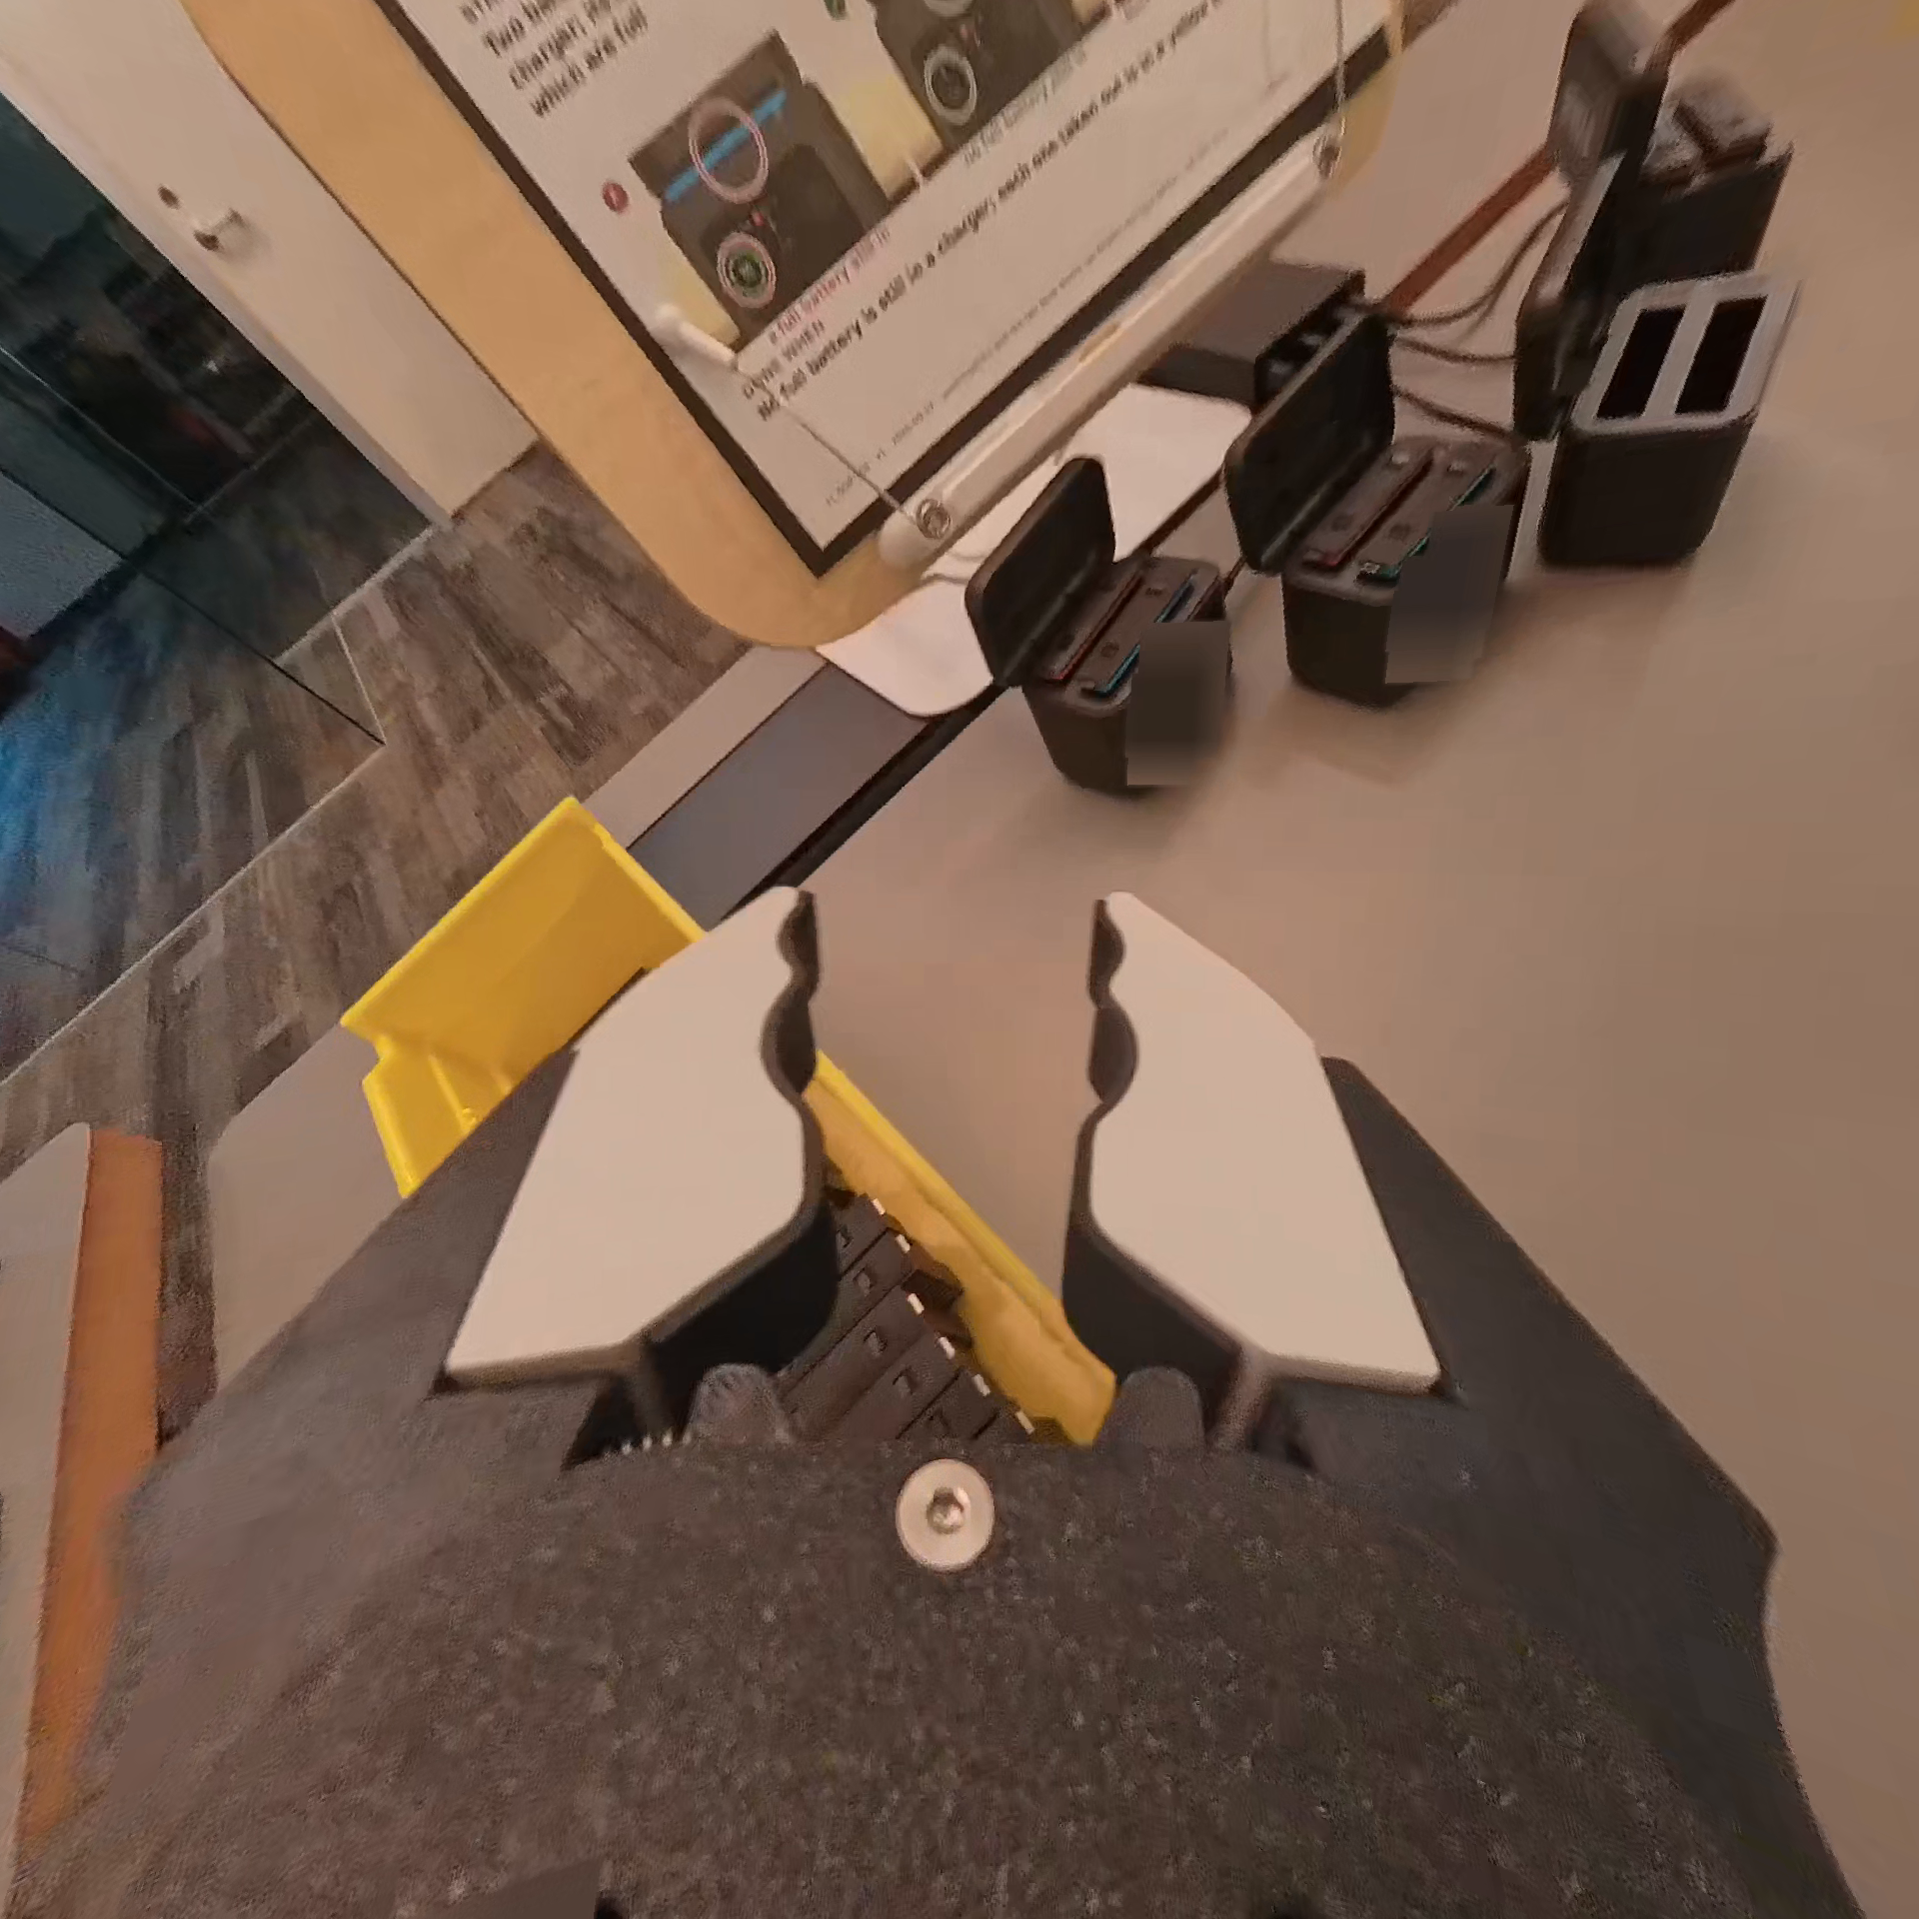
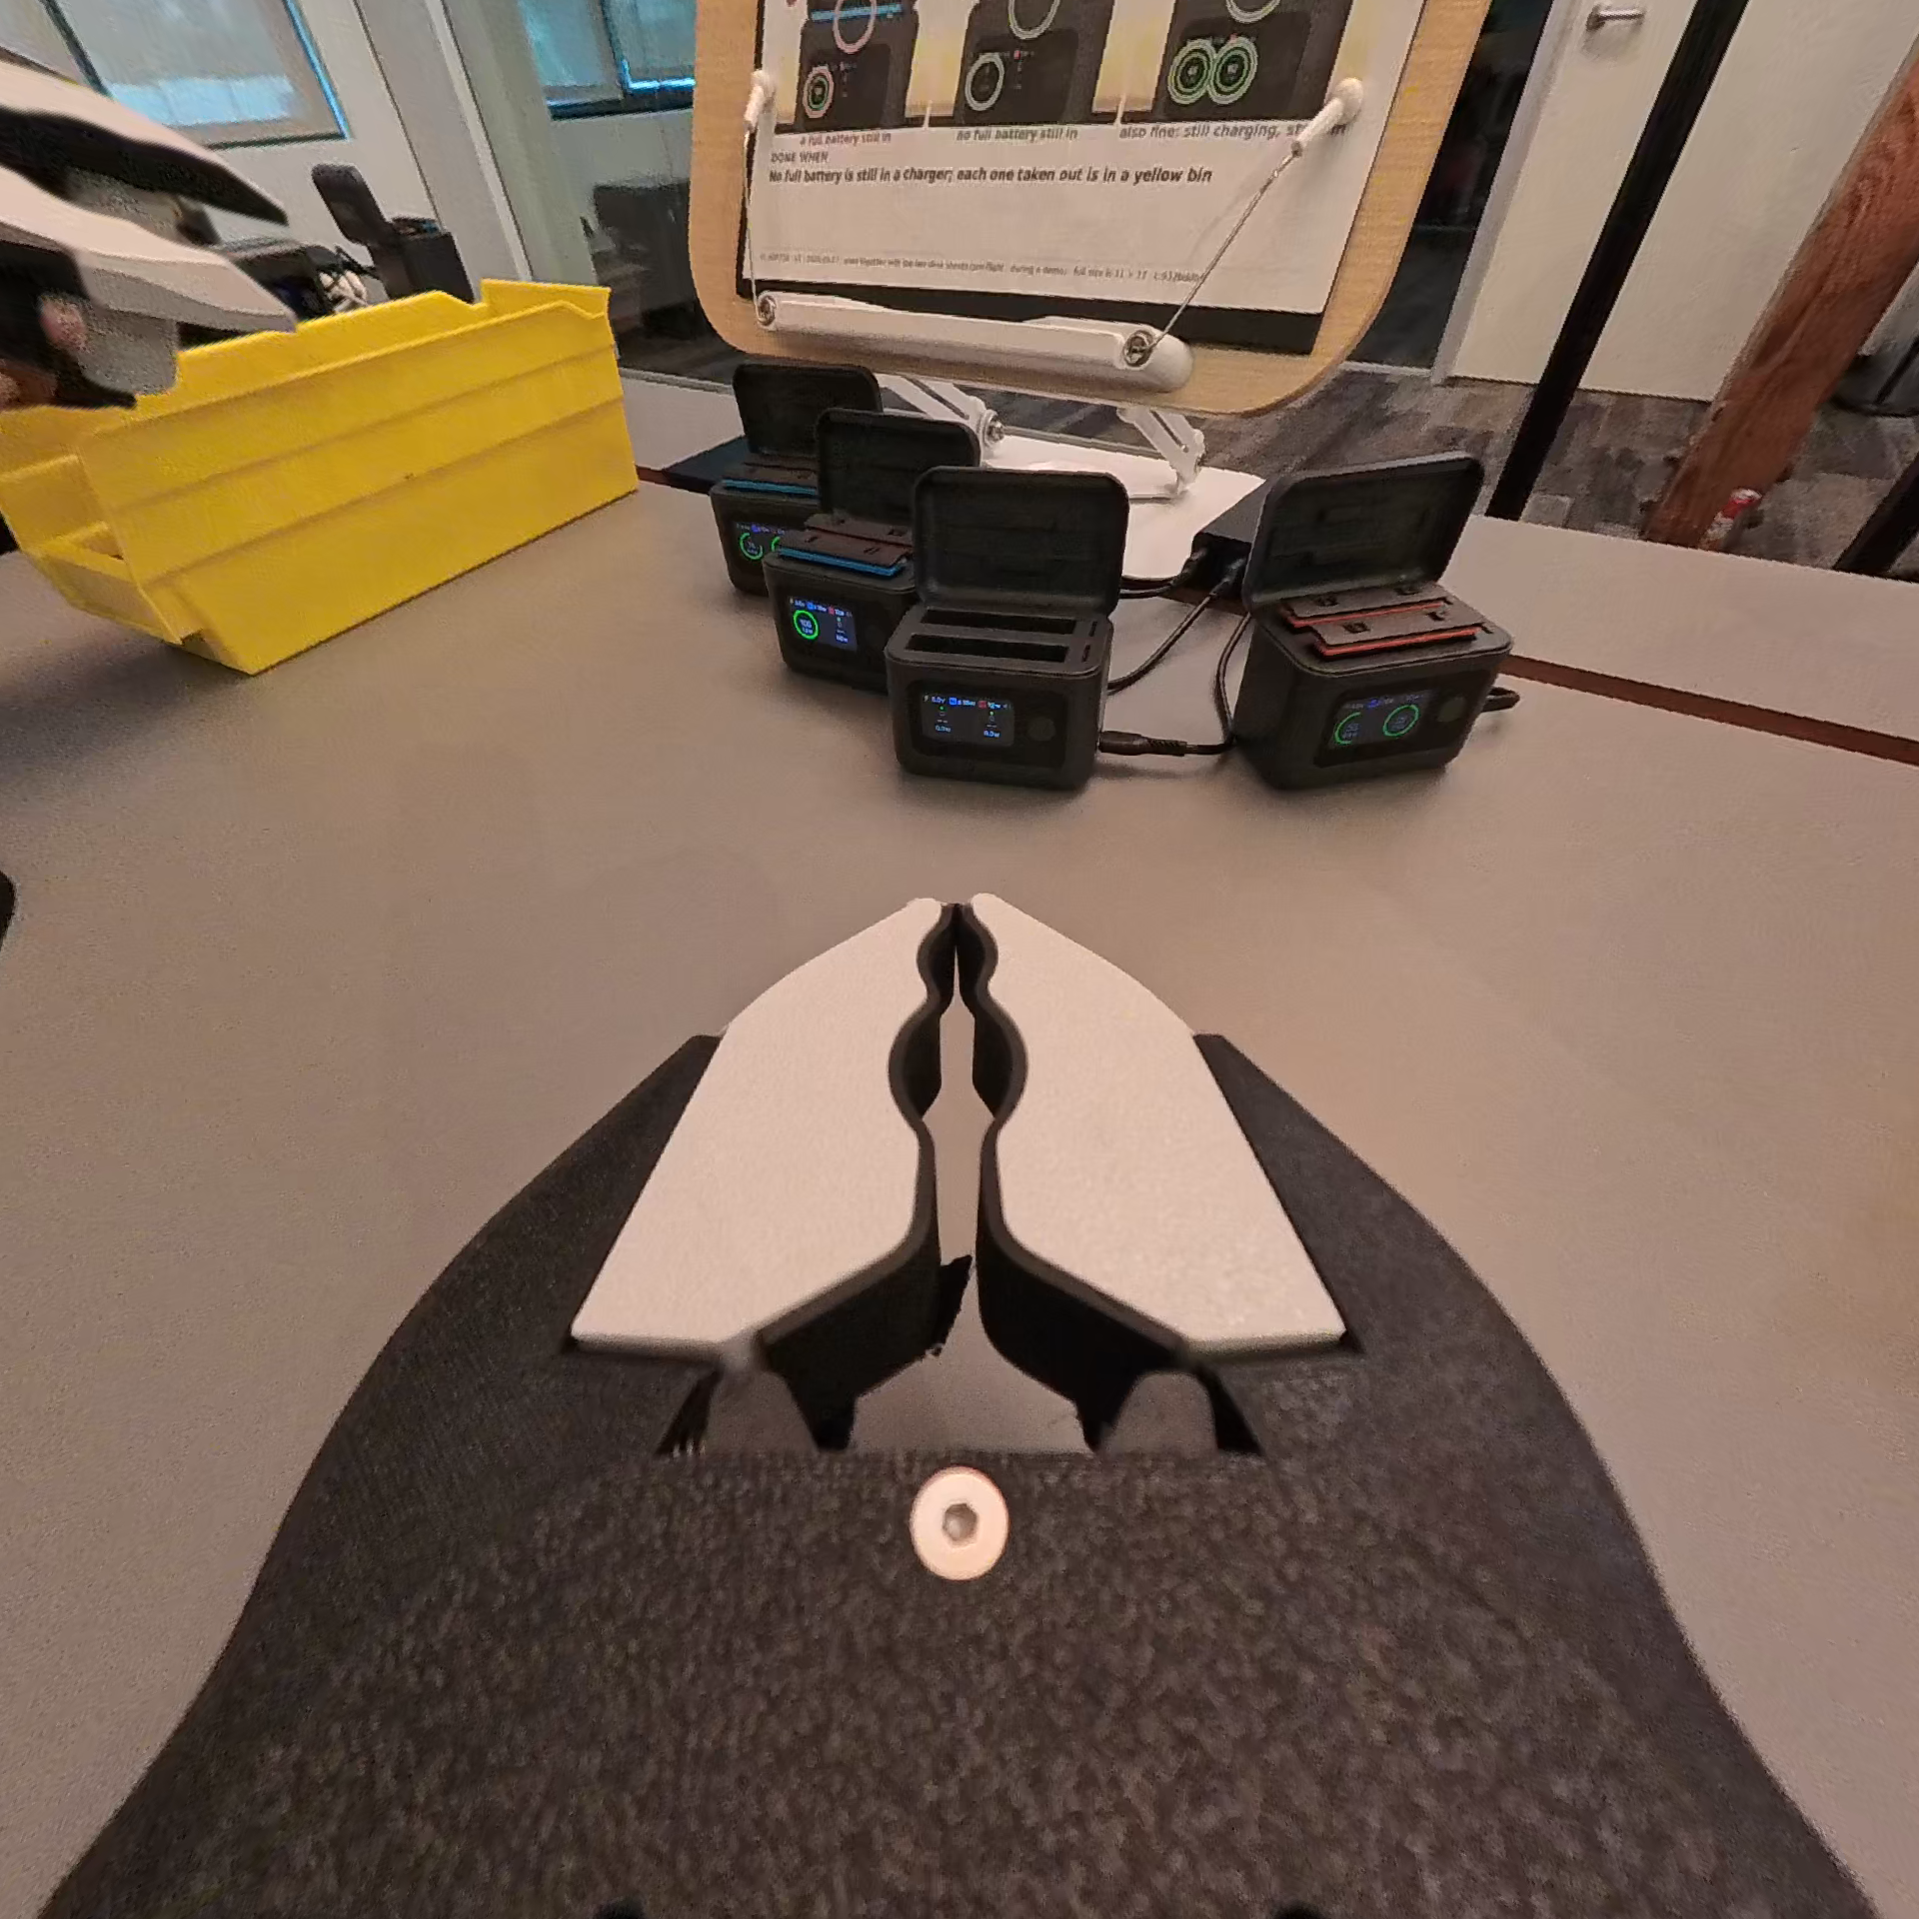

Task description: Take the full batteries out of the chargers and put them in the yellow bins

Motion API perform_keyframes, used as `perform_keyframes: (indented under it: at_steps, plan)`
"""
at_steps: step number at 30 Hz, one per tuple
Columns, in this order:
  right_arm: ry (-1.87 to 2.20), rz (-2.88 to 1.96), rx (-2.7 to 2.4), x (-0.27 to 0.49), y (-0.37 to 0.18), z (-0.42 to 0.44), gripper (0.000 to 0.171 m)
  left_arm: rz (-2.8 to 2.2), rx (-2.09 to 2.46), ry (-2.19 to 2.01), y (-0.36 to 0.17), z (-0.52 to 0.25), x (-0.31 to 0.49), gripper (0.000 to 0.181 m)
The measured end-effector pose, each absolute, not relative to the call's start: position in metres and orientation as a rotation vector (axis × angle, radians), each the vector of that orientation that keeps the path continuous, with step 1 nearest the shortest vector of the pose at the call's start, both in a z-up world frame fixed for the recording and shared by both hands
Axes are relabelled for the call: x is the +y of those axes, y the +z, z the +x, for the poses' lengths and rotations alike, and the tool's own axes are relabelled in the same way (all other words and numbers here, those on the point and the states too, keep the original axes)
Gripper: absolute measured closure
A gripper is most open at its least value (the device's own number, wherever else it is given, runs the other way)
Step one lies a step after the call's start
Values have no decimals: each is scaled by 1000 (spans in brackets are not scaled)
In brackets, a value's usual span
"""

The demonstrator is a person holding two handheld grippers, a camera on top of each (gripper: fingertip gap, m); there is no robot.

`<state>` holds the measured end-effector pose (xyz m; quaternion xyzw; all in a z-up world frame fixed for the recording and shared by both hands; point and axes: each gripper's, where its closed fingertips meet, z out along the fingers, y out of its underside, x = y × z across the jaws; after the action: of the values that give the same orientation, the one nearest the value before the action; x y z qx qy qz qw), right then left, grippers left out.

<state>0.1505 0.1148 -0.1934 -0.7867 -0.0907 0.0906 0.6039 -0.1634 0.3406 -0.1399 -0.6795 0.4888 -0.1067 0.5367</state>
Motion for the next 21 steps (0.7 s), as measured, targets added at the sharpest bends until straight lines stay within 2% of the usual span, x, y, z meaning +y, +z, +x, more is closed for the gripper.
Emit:
perform_keyframes:
  at_steps: [3, 6, 11, 16, 21]
  plan:
    - [214, -1821, -206, 115, -193, 151, 171, -1542, 1105, -268, -128, -155, 328, 116]
    - [201, -1823, -210, 115, -194, 152, 171, -1429, 1051, -268, -108, -141, 306, 117]
    - [179, -1829, -230, 116, -196, 150, 171, -1315, 1112, -325, -99, -86, 262, 139]
    - [172, -1834, -253, 116, -198, 148, 171, -1334, 1233, -305, -119, -31, 261, 181]
    - [184, -1828, -266, 115, -196, 145, 171, -1565, 1415, -342, -159, 16, 281, 181]
